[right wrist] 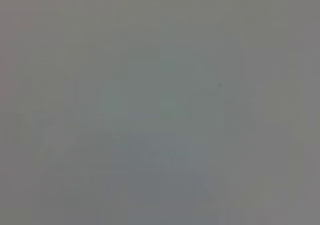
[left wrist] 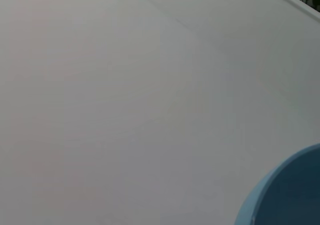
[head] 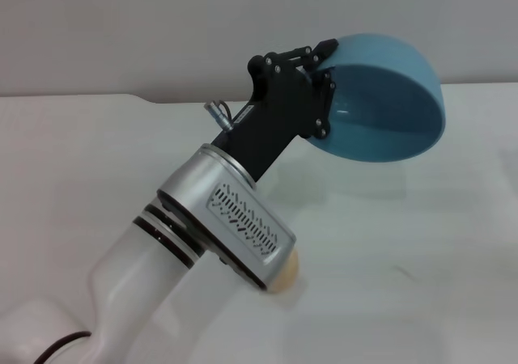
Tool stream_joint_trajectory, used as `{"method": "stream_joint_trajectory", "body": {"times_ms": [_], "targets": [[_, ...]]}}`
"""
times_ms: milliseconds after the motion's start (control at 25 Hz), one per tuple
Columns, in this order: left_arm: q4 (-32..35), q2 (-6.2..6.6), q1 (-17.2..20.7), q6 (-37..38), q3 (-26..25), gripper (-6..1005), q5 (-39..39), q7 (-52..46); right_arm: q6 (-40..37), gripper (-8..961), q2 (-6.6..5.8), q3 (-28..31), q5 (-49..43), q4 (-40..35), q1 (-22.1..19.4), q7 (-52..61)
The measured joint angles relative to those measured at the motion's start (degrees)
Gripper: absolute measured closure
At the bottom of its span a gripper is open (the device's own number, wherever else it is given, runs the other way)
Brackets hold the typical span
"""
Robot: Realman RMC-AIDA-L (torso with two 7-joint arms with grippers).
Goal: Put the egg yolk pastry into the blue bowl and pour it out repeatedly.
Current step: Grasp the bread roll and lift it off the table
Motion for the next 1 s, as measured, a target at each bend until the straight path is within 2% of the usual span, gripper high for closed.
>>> {"method": "stream_joint_trajectory", "body": {"times_ms": [200, 320, 440, 520, 680, 1000], "targets": [[1.3, 0.0, -1.3, 0.0, -0.5, 982, 0.0, -3.3, 0.3, 579, -0.14, 0.3, 0.0, 0.1, 0.6, 0.0], [1.7, -0.01, -1.9, -0.5, -3.0, 981, 0.0, -7.1, 0.5, 576, -0.24, 0.1, -0.2, 0.1, 1.2, 0.0], [0.8, 0.04, -1.7, -3.6, -7.8, 981, -0.1, -10.6, 0.6, 573, -0.31, -0.2, -0.5, 0.1, 1.7, 0.0], [-0.9, 0.18, -1.4, -8.2, -11.8, 981, -0.3, -12.7, 0.9, 570, -0.36, -0.6, -0.6, 0.0, 2.1, -0.1], [-6.0, 0.52, -0.8, -23.2, -20.9, 981, -3.0, -14.0, 2.2, 566, -0.41, -2.3, -0.7, -0.3, 2.9, -0.2], [-7.6, 0.54, -3.0, -50.0, -38.5, 982, -10.5, -14.0, 4.0, 557, -1.22, -8.7, -1.8, -0.4, 5.4, -1.0]]}}
